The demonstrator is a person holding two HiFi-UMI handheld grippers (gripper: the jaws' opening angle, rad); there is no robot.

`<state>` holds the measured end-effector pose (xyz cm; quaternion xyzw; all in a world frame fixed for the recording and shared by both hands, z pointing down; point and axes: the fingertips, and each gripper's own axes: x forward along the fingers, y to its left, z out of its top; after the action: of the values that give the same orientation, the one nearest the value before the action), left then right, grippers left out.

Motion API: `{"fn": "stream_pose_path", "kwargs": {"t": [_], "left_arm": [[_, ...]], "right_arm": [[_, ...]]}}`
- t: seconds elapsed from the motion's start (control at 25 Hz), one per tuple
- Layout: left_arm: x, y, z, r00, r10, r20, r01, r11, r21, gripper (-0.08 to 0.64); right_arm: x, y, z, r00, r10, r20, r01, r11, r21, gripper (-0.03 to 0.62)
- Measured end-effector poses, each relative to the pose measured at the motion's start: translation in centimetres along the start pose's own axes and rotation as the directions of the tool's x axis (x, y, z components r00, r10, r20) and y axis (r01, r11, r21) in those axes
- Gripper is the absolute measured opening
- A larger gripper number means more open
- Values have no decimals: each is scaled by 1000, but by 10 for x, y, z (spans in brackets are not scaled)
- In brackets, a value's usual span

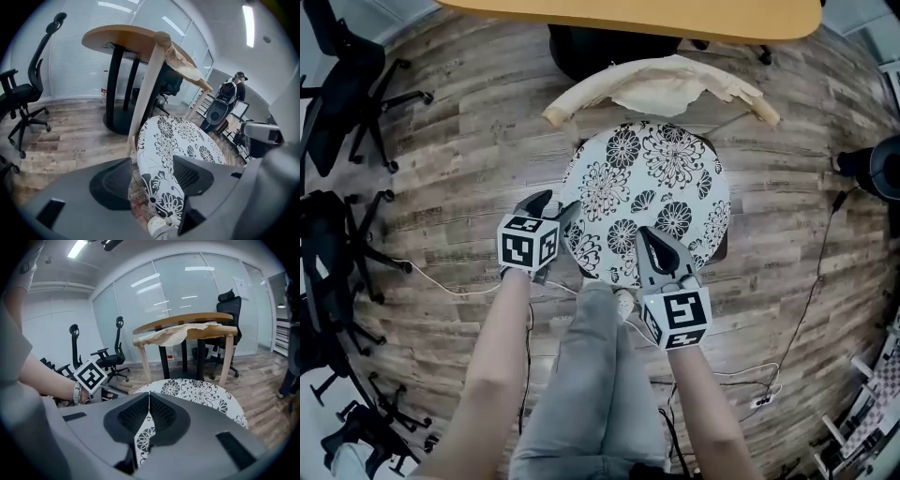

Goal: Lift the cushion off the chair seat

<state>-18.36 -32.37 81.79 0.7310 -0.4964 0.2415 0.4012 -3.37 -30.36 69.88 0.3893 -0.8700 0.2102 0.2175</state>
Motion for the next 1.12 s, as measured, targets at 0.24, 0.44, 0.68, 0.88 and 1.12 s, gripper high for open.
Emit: {"fn": "stream_pose_path", "kwargs": {"t": [0.24,0.44,0.68,0.88,1.12], "left_arm": [[26,14,-16,999,4,-42,-3,1000,8,216],[35,10,-21,998,-7,-64,8,1000,11,148],[29,-2,-19,999,23,-27,-20,995,98,21],[16,-12,-10,1000,6,10,-7,994,107,15],[-2,-28,3,999,-22,40,17,993,117,15]], "right_arm": [[6,15,-25,999,32,-35,-31,999,8,26],[4,15,-36,999,27,-45,-26,999,18,26],[-3,12,-37,999,13,-41,-12,1000,23,26],[-10,13,-32,1000,3,-28,-3,1000,22,26],[-22,15,-19,1000,-18,7,18,999,36,26]]}}
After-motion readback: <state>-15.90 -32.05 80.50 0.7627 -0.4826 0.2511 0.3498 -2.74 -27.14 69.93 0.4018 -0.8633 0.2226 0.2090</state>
